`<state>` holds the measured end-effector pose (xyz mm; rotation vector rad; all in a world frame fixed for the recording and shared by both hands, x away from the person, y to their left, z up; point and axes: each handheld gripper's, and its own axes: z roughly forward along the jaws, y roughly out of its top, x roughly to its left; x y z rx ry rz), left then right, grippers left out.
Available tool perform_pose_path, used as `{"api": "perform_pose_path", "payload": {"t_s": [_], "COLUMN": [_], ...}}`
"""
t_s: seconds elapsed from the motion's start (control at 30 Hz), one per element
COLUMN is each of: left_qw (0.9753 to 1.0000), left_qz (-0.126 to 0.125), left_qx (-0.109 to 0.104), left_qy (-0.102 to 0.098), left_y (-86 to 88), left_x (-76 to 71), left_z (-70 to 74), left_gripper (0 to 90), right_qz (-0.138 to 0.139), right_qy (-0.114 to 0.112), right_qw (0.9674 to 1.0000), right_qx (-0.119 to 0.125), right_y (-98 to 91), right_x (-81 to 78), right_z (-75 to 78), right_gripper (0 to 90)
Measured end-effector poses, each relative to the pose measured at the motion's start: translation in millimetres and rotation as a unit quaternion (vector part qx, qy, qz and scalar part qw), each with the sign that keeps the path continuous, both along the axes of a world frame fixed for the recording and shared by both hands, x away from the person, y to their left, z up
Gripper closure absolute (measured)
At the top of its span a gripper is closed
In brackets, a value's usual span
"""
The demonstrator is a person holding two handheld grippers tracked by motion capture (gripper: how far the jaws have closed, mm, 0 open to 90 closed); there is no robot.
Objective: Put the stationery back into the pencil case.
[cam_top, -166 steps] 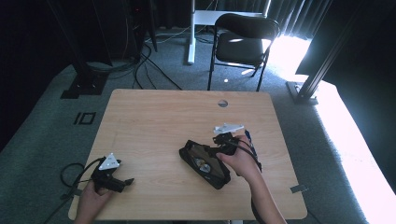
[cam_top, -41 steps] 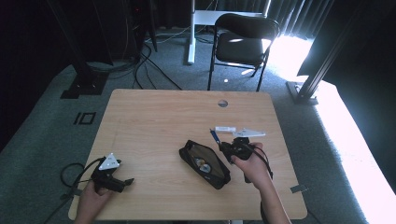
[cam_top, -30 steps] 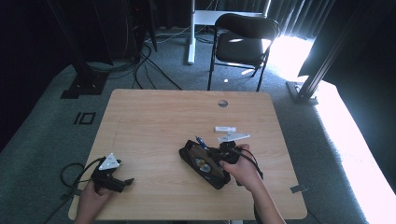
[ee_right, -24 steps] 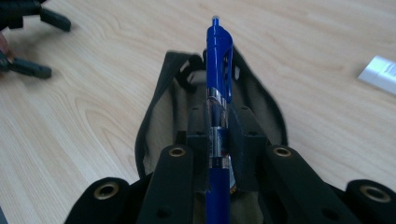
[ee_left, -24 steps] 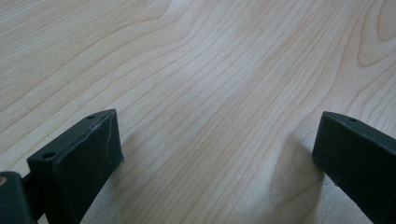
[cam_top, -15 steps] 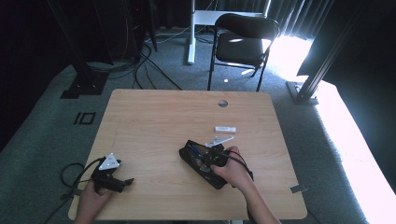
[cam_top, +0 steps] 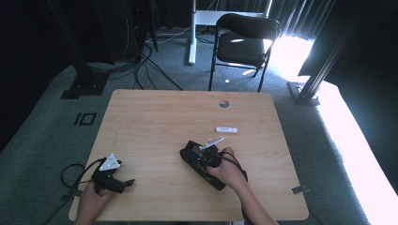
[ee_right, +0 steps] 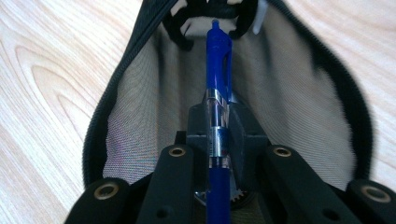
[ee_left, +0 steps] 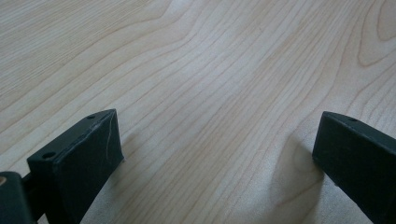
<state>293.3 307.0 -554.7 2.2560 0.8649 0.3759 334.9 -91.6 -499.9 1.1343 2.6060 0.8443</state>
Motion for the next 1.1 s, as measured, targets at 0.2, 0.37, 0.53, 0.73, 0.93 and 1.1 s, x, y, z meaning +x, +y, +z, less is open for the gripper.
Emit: {"api": "perform_pose_path", "payload": {"t_s": [0.2, 0.37, 0.53, 0.73, 0.93, 1.1], "left_qw": [1.0000, 1.0000, 1.0000, 1.0000, 1.0000, 1.0000], "left_qz": [0.000, 0.000, 0.000, 0.000, 0.000, 0.001], "left_qx": [0.000, 0.000, -0.001, -0.001, -0.001, -0.001], "left_qy": [0.000, 0.000, 0.000, 0.000, 0.000, 0.000], "left_y": [0.0, 0.0, -0.1, -0.1, -0.1, -0.2], "left_x": [0.0, 0.0, 0.0, 0.0, 0.0, 0.0], "left_z": [0.0, 0.0, -0.1, -0.1, -0.1, -0.1], "left_gripper": [1.5, 1.5, 1.5, 1.5, 1.5, 1.5], "right_qz": [0.002, 0.004, 0.005, -0.004, -0.021, -0.058], "right_qy": [0.007, 0.014, 0.013, -0.011, -0.044, -0.063], "right_qw": [0.9999, 0.9997, 0.9998, 0.9996, 0.9961, 0.9935], "right_qx": [-0.010, -0.018, -0.014, 0.026, 0.073, 0.075], "right_y": [6.2, 8.1, 6.6, -7.6, -32.3, -62.3], "right_x": [3.6, 5.5, 4.5, 0.2, -3.1, 6.4], "right_z": [-6.2, -7.4, -4.8, 17.3, 41.9, 50.3], "right_gripper": [79.1, 77.6, 73.4, 72.9, 72.4, 72.8]}}
